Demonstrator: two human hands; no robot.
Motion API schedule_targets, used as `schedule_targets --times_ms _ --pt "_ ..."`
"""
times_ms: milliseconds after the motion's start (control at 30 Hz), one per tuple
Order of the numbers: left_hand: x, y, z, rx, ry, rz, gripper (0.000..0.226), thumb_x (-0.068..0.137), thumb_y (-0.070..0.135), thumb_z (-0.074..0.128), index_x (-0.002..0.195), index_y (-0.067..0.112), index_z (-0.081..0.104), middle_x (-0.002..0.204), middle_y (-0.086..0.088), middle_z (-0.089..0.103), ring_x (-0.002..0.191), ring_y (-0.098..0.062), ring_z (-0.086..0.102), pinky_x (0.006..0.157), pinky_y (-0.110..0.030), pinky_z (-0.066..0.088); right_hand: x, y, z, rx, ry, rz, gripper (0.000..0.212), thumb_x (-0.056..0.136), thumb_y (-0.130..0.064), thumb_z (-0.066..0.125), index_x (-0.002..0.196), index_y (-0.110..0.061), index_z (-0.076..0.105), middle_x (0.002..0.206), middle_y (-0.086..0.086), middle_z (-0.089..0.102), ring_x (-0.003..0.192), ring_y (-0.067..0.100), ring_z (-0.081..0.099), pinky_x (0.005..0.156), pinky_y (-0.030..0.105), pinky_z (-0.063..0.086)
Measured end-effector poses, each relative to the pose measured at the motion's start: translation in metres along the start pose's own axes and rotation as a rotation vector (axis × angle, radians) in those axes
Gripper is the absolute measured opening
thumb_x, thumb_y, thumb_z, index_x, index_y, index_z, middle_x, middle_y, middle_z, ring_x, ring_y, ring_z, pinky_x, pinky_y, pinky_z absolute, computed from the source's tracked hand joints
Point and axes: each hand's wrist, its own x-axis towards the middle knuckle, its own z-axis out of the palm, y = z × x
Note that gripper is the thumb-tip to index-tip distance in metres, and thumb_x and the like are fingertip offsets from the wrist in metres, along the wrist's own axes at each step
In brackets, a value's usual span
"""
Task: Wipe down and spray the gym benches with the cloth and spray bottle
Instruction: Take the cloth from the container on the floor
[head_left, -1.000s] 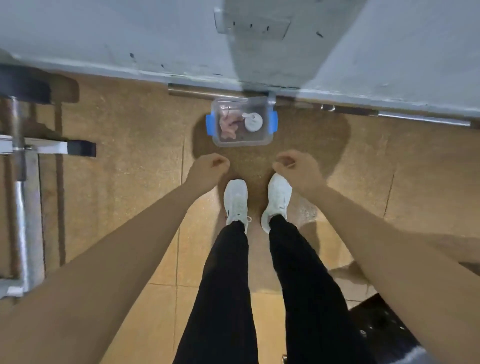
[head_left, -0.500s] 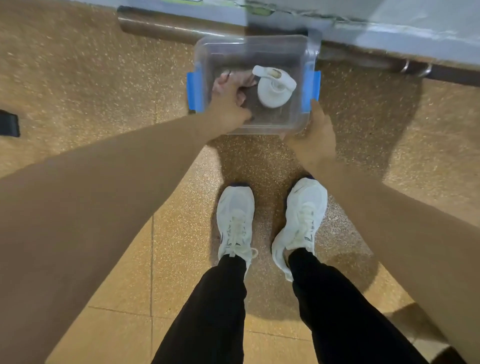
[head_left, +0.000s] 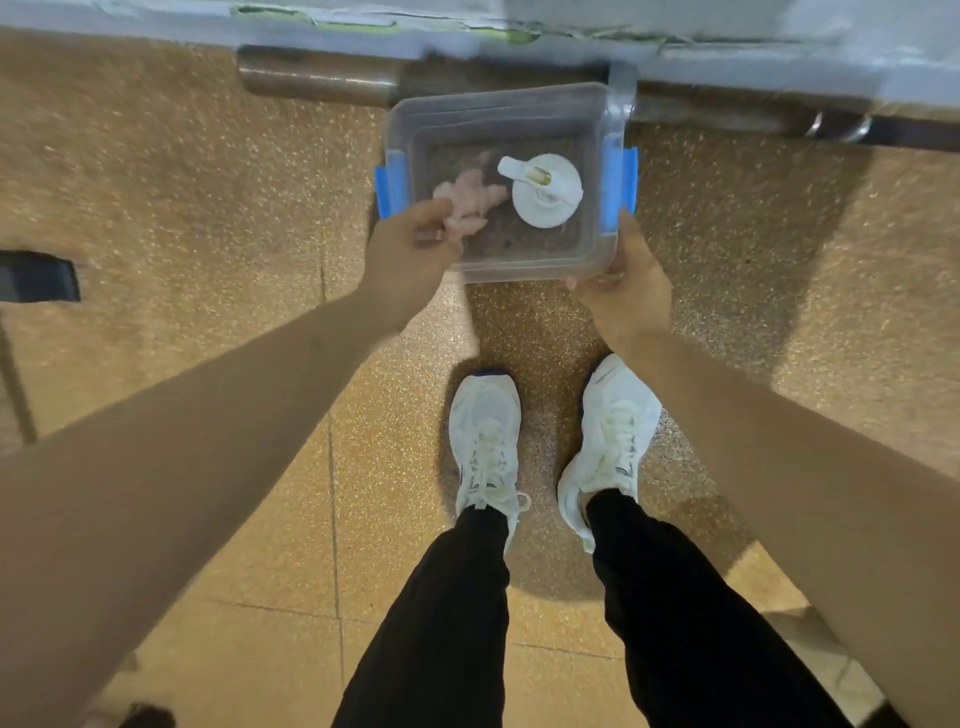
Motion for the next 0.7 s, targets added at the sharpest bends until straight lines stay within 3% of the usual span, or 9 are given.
schedule_targets --times_ms 100,167,300,400,467,567,633,700 --pt "-0.047 0.015 -0.016 -0.064 0.007 0.067 0.042 0.094 0.003 0.072 0.135 0.005 0.062 0.119 -0.007 0.068 0.095 -0.010 0.066 0.083 -0.019 0.057 -0.015 -0.007 -0.007 -0.070 -0.030 0.005 0.071 0.080 -0.031 0.079 0.144 -0.027 0.048 0.117 0.005 0.064 0.101 0.020 0.062 0.093 0.045 0.056" --pt "-0.078 0.027 -0.026 -0.075 0.017 0.098 0.040 0.089 -0.003 0.074 0.128 0.005 0.067 0.113 -0.007 0.071 0.095 -0.011 0.069 0.084 -0.020 0.057 -0.037 -0.020 -0.014 -0.060 -0.067 0.031 0.059 0.083 -0.028 0.077 0.138 -0.024 0.056 0.120 0.008 0.059 0.101 0.021 0.059 0.096 0.043 0.054" --pt "-0.145 0.057 -0.041 -0.056 0.004 0.126 0.034 0.080 -0.003 0.082 0.109 0.012 0.072 0.103 0.000 0.074 0.093 -0.006 0.072 0.089 -0.027 0.059 -0.100 -0.058 -0.033 0.196 -0.208 -0.045 0.056 0.083 -0.017 0.081 0.135 -0.023 0.060 0.123 -0.003 0.060 0.097 0.016 0.066 0.088 0.027 0.054" --pt "-0.192 0.083 -0.049 -0.059 -0.005 0.156 0.028 0.077 0.001 0.086 0.094 0.008 0.066 0.088 0.004 0.066 0.083 -0.006 0.066 0.079 -0.021 0.057 -0.146 -0.087 -0.054 0.279 -0.263 -0.228 0.064 0.082 -0.011 0.082 0.139 -0.023 0.055 0.123 -0.023 0.052 0.116 0.013 0.057 0.097 0.034 0.054" --pt "-0.221 0.101 -0.051 -0.052 -0.016 0.188 0.026 0.078 0.001 0.086 0.086 0.009 0.062 0.077 0.004 0.058 0.073 -0.007 0.056 0.071 -0.016 0.052 -0.173 -0.101 -0.070 0.300 -0.285 -0.316 0.056 0.083 -0.014 0.082 0.133 -0.023 0.060 0.125 -0.028 0.050 0.125 0.014 0.053 0.101 0.042 0.052" --pt "-0.264 0.131 -0.056 -0.040 -0.084 0.203 0.024 0.079 -0.004 0.082 0.089 0.008 0.063 0.081 0.004 0.061 0.079 -0.010 0.060 0.074 -0.017 0.053 -0.212 -0.114 -0.098 0.306 -0.290 -0.264 0.026 0.083 -0.017 0.083 0.102 -0.023 0.066 0.130 -0.014 0.057 0.124 0.015 0.055 0.098 0.046 0.053" --pt "-0.294 0.152 -0.061 -0.043 -0.126 0.203 0.024 0.080 -0.005 0.079 0.098 0.005 0.066 0.093 0.003 0.069 0.091 -0.016 0.067 0.080 -0.022 0.057 -0.244 -0.117 -0.120 0.315 -0.273 -0.192 0.022 0.083 -0.016 0.082 0.087 -0.014 0.061 0.115 0.003 0.068 0.106 0.021 0.064 0.092 0.049 0.053" --pt "-0.322 0.172 -0.066 -0.038 -0.143 0.198 0.028 0.081 -0.009 0.073 0.100 0.010 0.069 0.098 0.000 0.072 0.095 -0.023 0.069 0.081 -0.031 0.061 -0.280 -0.119 -0.144 0.345 -0.238 -0.139 0.025 0.083 -0.009 0.079 0.078 -0.004 0.054 0.095 0.015 0.068 0.088 0.024 0.063 0.086 0.045 0.053"
